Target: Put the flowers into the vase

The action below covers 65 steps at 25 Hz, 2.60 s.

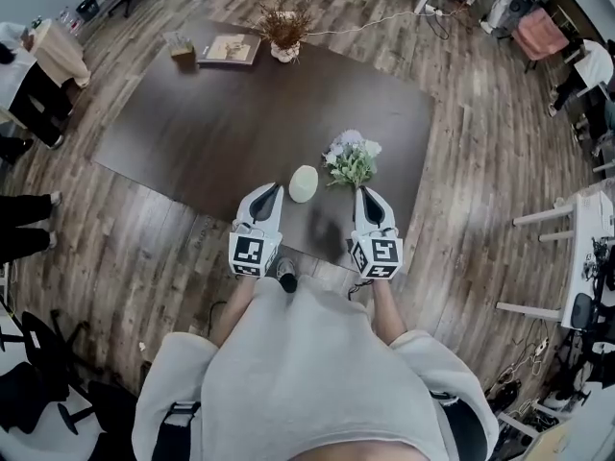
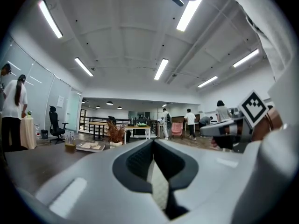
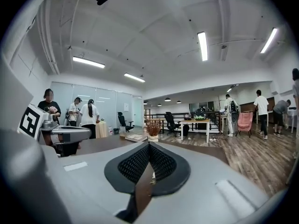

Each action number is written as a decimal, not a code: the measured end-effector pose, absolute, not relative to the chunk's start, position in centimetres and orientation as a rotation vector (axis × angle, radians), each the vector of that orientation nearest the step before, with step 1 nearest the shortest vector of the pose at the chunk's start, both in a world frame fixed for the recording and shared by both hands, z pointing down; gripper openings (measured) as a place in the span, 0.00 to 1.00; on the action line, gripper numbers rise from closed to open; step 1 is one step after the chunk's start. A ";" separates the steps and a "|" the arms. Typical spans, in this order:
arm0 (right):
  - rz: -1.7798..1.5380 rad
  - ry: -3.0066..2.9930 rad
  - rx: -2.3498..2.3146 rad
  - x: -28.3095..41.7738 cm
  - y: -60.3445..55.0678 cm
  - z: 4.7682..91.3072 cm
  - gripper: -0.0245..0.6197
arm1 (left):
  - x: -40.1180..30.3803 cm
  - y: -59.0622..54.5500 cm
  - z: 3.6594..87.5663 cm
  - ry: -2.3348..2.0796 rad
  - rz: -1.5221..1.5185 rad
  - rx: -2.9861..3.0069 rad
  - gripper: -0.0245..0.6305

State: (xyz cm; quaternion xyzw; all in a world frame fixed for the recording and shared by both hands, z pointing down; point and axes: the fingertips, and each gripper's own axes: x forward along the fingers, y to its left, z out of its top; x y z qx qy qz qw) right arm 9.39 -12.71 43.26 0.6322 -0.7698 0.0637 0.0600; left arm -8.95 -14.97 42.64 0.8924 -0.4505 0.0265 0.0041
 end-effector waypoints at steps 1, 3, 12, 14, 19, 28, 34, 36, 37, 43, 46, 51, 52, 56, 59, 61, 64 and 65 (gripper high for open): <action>0.192 -2.324 1.920 9.3 -13.2 43.3 0.04 | -9.0 -15.5 42.8 -1.404 0.085 2.798 0.05; 0.194 -2.313 1.933 9.3 -14.1 43.2 0.04 | -9.1 -16.5 43.2 -1.387 0.094 2.795 0.05; 0.234 -2.279 1.946 9.9 -15.4 44.2 0.04 | -8.7 -17.8 45.6 -1.334 0.154 2.770 0.05; 0.245 -2.284 1.929 10.1 -15.5 44.5 0.04 | -8.5 -17.7 45.9 -1.339 0.161 2.761 0.05; 0.287 -2.302 1.870 10.6 -16.0 45.7 0.04 | -7.8 -17.4 47.3 -1.369 0.202 2.714 0.05; 0.433 -2.273 1.781 11.5 -14.2 50.8 0.04 | -7.1 -13.5 52.8 -1.348 0.340 2.603 0.05; 0.468 -2.230 1.770 12.9 -12.6 52.2 0.04 | -5.9 -12.9 54.7 -1.323 0.357 2.598 0.05; 0.473 -2.222 1.771 13.4 -12.5 52.6 0.04 | -5.4 -13.1 55.3 -1.312 0.373 2.610 0.06; 0.475 -2.218 1.771 13.6 -12.5 52.8 0.04 | -5.1 -13.1 55.6 -1.303 0.381 2.614 0.07; 0.487 -2.212 1.746 14.0 -12.8 53.8 0.04 | -3.7 -14.1 57.0 -1.293 0.418 2.644 0.49; 0.492 -2.209 1.731 14.0 -12.8 54.2 0.04 | -3.4 -14.9 57.3 -1.306 0.417 2.657 0.63; 0.497 -2.199 1.724 14.3 -12.8 54.7 0.04 | -2.5 -16.8 57.1 -1.318 0.396 2.691 0.68; 0.500 -2.195 1.723 14.4 -12.7 54.8 0.04 | -2.3 -17.0 57.1 -1.316 0.395 2.697 0.68; 0.513 -2.193 1.713 14.5 -12.5 55.3 0.04 | -1.4 -17.7 57.2 -1.301 0.398 2.721 0.69; 0.519 -2.196 1.700 14.5 -12.6 55.6 0.04 | -1.0 -18.3 57.1 -1.306 0.388 2.729 0.69; 0.523 -2.195 1.696 14.5 -12.7 55.7 0.04 | -0.9 -18.7 57.0 -1.316 0.379 2.737 0.68; 0.537 -2.193 1.686 14.5 -12.7 56.0 0.04 | -0.9 -18.9 56.6 -1.333 0.363 2.744 0.58; 0.541 -2.191 1.683 14.6 -12.7 56.1 0.04 | -0.9 -19.0 56.5 -1.335 0.361 2.745 0.58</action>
